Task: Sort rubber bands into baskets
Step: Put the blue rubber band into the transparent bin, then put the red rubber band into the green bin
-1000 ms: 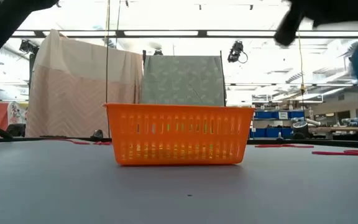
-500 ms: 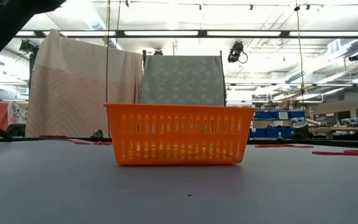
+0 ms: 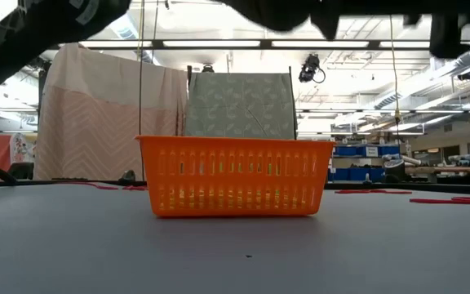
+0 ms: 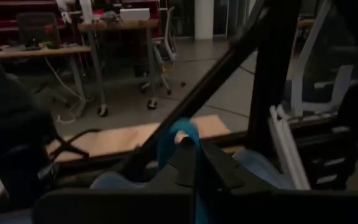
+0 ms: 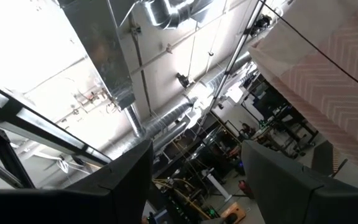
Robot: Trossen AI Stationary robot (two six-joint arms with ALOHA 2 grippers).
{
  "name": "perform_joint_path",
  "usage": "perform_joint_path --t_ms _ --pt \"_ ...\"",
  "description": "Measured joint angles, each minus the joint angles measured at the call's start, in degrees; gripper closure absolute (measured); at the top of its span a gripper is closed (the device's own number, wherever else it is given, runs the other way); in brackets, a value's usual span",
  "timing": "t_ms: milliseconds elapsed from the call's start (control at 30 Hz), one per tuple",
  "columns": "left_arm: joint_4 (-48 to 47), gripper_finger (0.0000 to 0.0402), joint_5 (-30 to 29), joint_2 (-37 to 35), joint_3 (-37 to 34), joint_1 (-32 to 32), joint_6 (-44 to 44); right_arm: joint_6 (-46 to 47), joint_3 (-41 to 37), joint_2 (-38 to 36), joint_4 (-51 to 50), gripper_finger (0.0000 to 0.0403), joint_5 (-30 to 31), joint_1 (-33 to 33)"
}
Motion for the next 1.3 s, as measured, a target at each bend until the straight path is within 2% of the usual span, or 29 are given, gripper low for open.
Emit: perform_joint_path --t_ms 167,333,433,500,633,800,900,1000,1167,1233,1300 --pt "0.6 0.0383 -0.4 2.1 0.0 0.1 -1.4 0.2 0.0 0.0 -1.2 0.0147 0.2 0.0" --pt "-4.8 0.0379 -1.7 2.5 0.0 0.1 -7.4 0.2 0.0 0.0 -1.5 0.0147 0.2 0.0" --pt "-5.4 0.0366 0.5 2.5 0.0 0.3 -7.5 -0.1 0.0 0.0 -1.5 0.0147 0.2 0.0" --pt "-6.1 0.0346 1.7 2.4 0.2 0.3 -7.5 -0.1 0.0 0.0 -1.5 0.0147 0.2 0.0" --pt "-13.5 0.0291 3.1 2.1 3.7 0.5 -7.1 -0.2 0.0 0.0 -1.5 0.0147 0.2 0.0" --pt "-19.1 0.0217 6.7 0.7 3.5 1.4 -7.0 -0.2 0.0 0.1 -1.5 0.0147 0.3 0.0" --pt "-26.9 0.0184 8.5 -2.5 3.5 2.5 -7.0 -0.7 0.0 0.1 -1.5 0.0147 0.5 0.0" --pt "-37.9 0.0166 10.6 -7.6 3.7 4.2 -6.9 -1.7 0.0 0.1 -1.4 0.0147 0.9 0.0" --pt "-62.9 0.0167 11.5 -14.8 3.8 7.6 -3.5 -3.5 0.0 0.0 -1.4 0.0147 2.1 -0.8" --pt "-72.1 0.0172 9.9 -17.5 3.7 8.8 -1.8 -4.5 0.0 0.0 -1.4 0.0147 2.8 -1.2" --pt "-79.7 0.0177 8.5 -20.2 3.5 10.0 -1.1 -6.2 0.0 0.0 -2.0 0.0147 5.9 -1.3"
